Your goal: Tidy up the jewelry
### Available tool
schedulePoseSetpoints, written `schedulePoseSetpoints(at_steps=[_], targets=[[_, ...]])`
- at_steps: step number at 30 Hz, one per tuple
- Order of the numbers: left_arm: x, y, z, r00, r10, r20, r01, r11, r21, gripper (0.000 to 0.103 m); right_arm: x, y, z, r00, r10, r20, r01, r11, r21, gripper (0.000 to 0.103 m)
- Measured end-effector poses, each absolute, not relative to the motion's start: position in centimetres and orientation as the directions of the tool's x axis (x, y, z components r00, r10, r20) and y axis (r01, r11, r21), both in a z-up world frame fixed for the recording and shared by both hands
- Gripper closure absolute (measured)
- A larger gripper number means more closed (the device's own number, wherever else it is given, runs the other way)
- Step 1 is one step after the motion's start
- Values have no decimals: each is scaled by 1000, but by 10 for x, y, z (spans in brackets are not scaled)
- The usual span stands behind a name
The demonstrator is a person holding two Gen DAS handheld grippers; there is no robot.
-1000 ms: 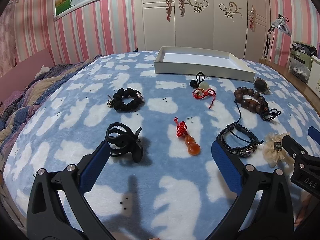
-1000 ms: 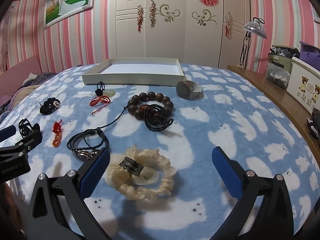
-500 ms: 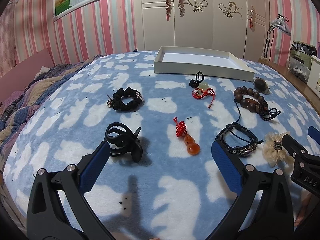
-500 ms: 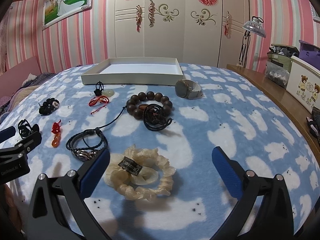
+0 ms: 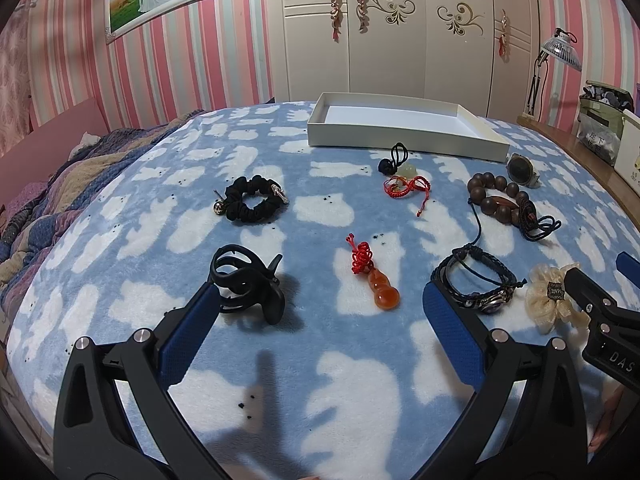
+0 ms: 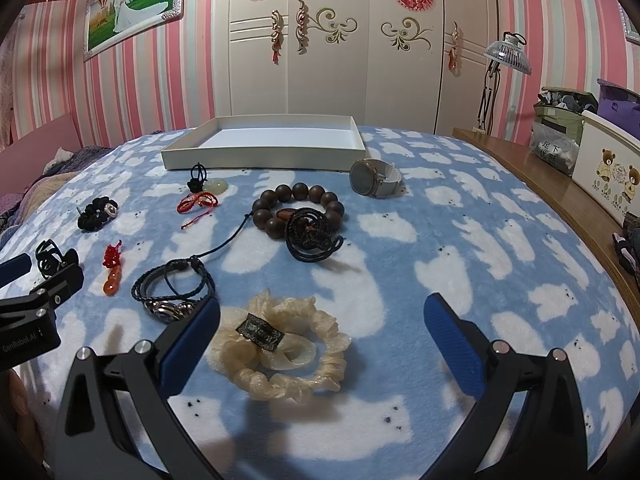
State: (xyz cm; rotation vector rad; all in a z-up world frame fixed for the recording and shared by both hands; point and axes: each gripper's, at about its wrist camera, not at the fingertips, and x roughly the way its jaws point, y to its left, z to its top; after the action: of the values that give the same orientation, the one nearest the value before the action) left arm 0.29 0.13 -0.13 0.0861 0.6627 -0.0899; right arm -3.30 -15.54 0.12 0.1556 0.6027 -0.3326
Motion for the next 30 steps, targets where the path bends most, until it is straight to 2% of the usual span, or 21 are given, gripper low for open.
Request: schedulePoseSetpoints(at_steps=[30], targets=[[3,0,-2,783,-56,-619,111,993,50,3,-33,-159,1,775,-252,-580,353,933,67,1]])
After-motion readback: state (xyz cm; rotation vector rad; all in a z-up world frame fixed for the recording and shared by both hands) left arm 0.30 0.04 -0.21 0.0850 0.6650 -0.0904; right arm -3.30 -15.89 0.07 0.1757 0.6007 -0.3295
